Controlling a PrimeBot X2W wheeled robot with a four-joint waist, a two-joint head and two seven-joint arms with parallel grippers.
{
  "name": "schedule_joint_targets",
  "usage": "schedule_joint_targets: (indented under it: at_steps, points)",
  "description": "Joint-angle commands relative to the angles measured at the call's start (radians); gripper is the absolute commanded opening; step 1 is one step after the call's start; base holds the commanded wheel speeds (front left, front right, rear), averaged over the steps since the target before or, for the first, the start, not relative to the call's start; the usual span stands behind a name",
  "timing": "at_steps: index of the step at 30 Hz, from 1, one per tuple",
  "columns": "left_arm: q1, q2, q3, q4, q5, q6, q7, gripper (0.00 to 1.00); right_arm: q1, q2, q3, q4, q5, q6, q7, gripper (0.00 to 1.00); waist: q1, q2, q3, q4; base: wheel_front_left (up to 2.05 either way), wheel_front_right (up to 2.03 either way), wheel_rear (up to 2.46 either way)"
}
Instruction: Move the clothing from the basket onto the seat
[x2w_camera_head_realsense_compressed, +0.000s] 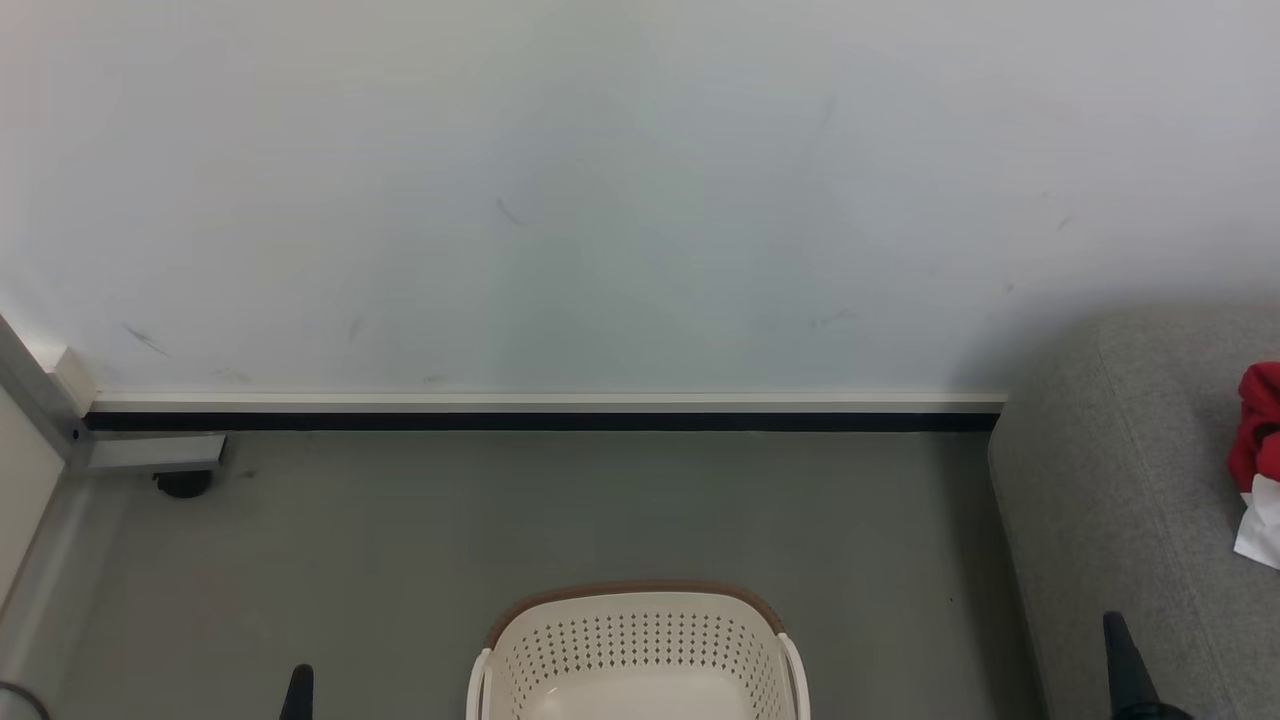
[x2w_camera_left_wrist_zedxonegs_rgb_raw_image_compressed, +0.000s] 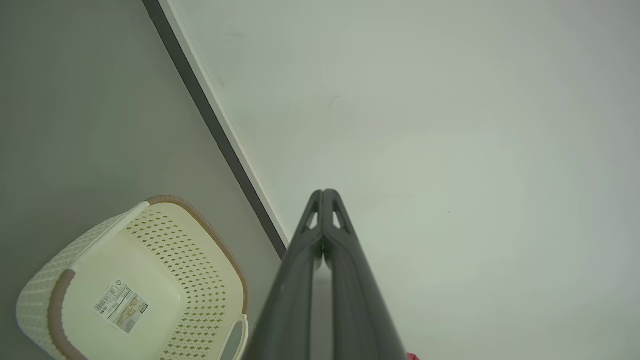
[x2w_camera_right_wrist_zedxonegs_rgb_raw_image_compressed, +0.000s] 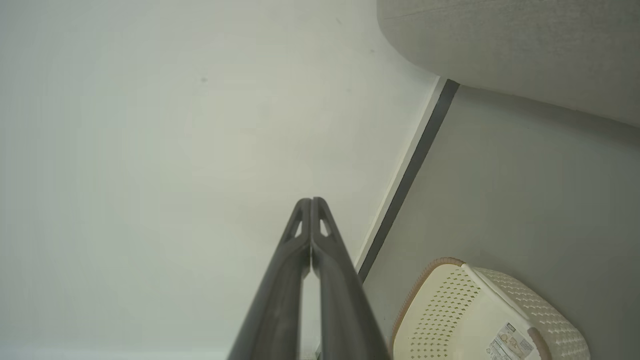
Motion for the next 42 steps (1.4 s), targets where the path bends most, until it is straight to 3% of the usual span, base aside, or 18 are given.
schedule_joint_targets:
  at_steps: [1, 42]
  points:
    - [-0.018, 0.005, 0.005, 0.001, -0.027, -0.003, 0.007, 0.00, -0.016, 0.002, -0.006, -0.003, 0.022, 0.000, 0.006, 0.00, -0.0001, -0.0001, 0.002, -0.001, 0.00, 0.00, 0.00]
    - [-0.080, -0.003, 0.038, 0.051, -0.334, -0.012, 0.090, 0.00, -0.077, 0.023, -0.088, 0.032, 0.339, 0.000, 0.100, 0.00, -0.0001, -0.0001, 0.048, -0.036, 0.00, 0.00, 0.00]
